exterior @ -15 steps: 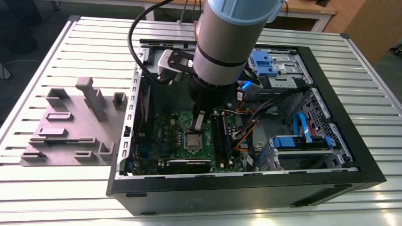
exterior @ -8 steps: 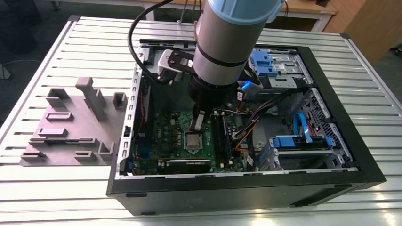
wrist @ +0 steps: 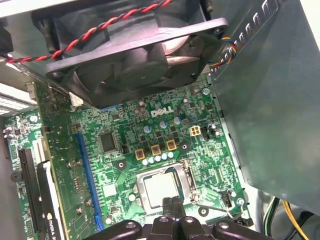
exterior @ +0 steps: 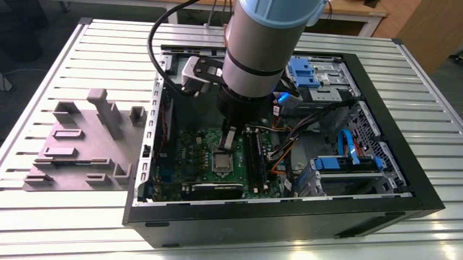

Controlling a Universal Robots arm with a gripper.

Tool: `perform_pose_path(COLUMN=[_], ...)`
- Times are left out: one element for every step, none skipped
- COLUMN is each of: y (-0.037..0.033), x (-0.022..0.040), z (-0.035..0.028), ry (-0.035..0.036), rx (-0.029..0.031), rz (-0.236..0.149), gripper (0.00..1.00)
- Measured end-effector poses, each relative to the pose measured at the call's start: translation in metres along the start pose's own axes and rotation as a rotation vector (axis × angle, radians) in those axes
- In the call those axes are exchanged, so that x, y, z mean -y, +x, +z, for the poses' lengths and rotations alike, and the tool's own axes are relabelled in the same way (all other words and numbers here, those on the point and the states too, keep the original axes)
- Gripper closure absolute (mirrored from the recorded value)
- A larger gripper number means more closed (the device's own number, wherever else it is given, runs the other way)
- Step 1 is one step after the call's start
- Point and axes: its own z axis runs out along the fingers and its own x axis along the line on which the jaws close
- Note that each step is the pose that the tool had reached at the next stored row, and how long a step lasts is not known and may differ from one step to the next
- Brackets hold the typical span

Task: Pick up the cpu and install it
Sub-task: 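Install the first cpu locking lever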

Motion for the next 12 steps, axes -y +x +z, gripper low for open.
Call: perform_pose_path(y=[-0.0008,-0.0017,-0.0028,-0.0038,-0.0049,-0.0061,-0.0073,-0.0085,-0.0097,-0.0108,-0.0116,-0.0120], x=[-0.0002,-0.0005,-0.0007,-0.0010,-0.0013,-0.0016,-0.0019,-0.0022,-0.0024,-0.0024,-0.0024,-0.0023], z=[0.0001,0.0001,0.0003,0.0004,0.0005,0.0007,0.0008,0.0009,0.0010,0.0011,0.0012,0.0013], ry=[0.0000,0.0000,0.0000,0.0000,0.0000,0.0001,-0.0001,-0.0001,-0.0001,-0.0003,-0.0005,-0.0007], rx=[-0.0001,-0.0002,-0.0001,0.0000,0.0000,0.0001,0.0002,0.0003,0.0004,0.0011,0.0019,0.0027], rz=[0.000,0.000,0.000,0.000,0.000,0.000,0.000,0.000,0.000,0.000,0.000,0.000], gripper=[0.90,0.90,0.90,0.90,0.90,0.90,0.90,0.90,0.90,0.90,0.90,0.90])
